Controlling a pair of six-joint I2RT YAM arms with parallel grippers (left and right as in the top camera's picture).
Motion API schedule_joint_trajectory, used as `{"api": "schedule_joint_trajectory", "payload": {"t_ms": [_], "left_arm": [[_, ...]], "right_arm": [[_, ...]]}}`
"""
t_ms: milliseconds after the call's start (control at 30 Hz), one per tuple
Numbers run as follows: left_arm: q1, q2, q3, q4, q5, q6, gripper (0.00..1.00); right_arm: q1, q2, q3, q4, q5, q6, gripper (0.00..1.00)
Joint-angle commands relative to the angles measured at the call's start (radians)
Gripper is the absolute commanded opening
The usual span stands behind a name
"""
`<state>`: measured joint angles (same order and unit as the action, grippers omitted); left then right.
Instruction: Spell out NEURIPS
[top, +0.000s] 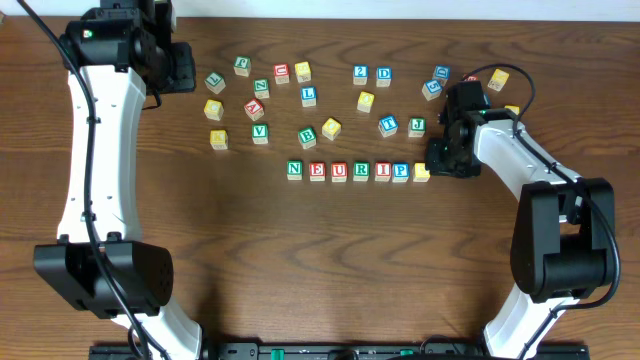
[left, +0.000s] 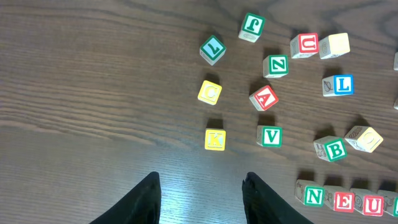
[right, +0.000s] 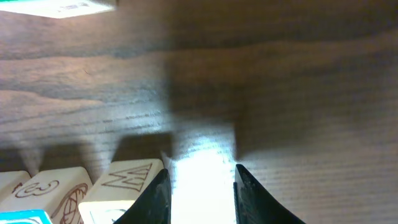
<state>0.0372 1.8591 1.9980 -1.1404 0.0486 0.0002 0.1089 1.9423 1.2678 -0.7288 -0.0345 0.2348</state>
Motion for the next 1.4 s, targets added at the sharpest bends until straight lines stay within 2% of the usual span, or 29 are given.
{"api": "schedule_joint_trajectory", "payload": {"t_ms": [0,367,1367], "left_arm": [[-0.003,0.000,0.015,0.000,-0.008,-0.001,0.42],[-0.003,0.000,0.015,0.000,-0.008,-0.001,0.43],[-0.003,0.000,0.015,0.000,-0.008,-0.001,0.42]], "right_arm": [[0.006,0.016,-0.004,0.018,-0.002,-0.051,0.28],[0.038,0.027,-0.005,0.028,-0.003,-0.068,0.28],[0.111,0.028,-0.006,0.052,-0.055,0.020,0.28]]}}
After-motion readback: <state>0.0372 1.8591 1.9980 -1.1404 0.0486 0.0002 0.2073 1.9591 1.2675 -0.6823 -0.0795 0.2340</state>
